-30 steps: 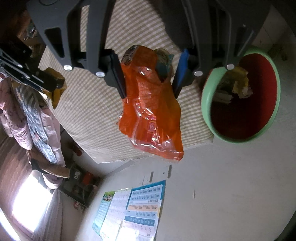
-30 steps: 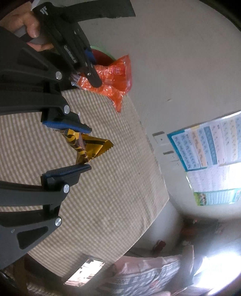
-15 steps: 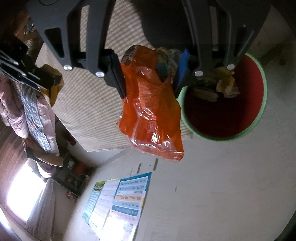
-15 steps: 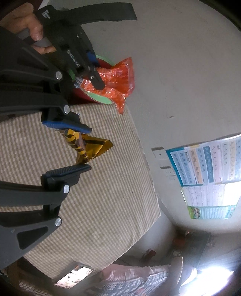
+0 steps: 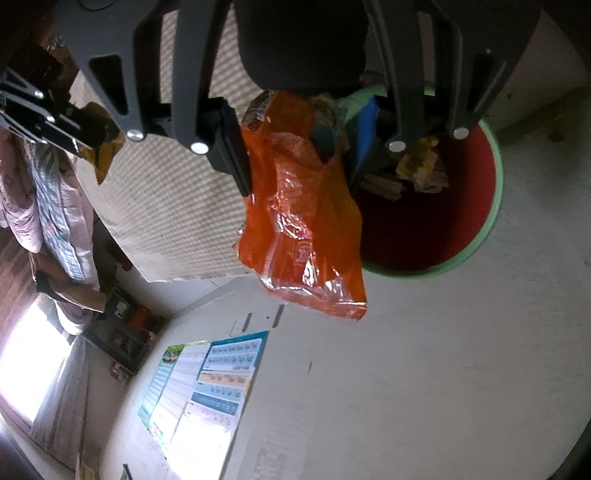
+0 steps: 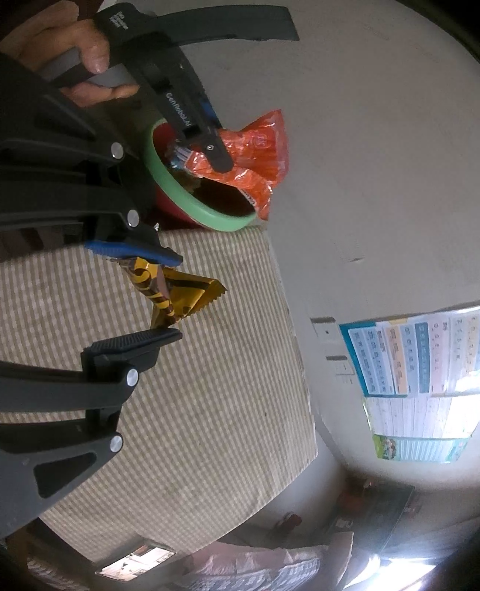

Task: Collect trash
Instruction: 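Lift and carry the orange bag and gold wrapper over the bucket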

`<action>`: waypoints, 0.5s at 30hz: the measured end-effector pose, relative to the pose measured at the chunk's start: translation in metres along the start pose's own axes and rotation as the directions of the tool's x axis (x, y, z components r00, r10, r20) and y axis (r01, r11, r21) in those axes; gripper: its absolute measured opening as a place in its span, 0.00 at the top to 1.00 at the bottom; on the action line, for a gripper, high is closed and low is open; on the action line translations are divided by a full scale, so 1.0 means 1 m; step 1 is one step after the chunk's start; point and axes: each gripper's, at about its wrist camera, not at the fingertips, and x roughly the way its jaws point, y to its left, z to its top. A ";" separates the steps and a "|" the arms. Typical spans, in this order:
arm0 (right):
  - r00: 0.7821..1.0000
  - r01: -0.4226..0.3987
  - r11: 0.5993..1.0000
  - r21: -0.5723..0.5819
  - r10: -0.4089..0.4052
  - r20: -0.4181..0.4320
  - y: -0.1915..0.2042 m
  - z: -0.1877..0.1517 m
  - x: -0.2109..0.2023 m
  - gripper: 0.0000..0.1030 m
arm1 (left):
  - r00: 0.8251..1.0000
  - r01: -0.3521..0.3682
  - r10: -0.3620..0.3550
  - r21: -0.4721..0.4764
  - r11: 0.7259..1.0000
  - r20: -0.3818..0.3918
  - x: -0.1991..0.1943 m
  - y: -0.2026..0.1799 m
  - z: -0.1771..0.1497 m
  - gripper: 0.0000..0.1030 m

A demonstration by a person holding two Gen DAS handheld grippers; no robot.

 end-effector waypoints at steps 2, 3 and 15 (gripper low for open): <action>1.000 -0.003 1.000 -0.013 0.003 -0.005 0.006 0.001 0.003 0.67 | 1.000 -0.008 0.008 -0.011 1.000 0.002 0.000 0.006 0.001 0.53; 1.000 -0.004 1.000 -0.020 0.004 -0.007 0.008 0.002 0.004 0.67 | 1.000 -0.014 0.014 -0.019 1.000 0.003 0.000 0.010 0.001 0.53; 0.999 -0.018 0.997 -0.077 0.015 -0.044 0.035 0.006 0.021 0.67 | 0.998 -0.062 0.061 -0.077 0.995 -0.013 0.005 0.048 0.000 0.53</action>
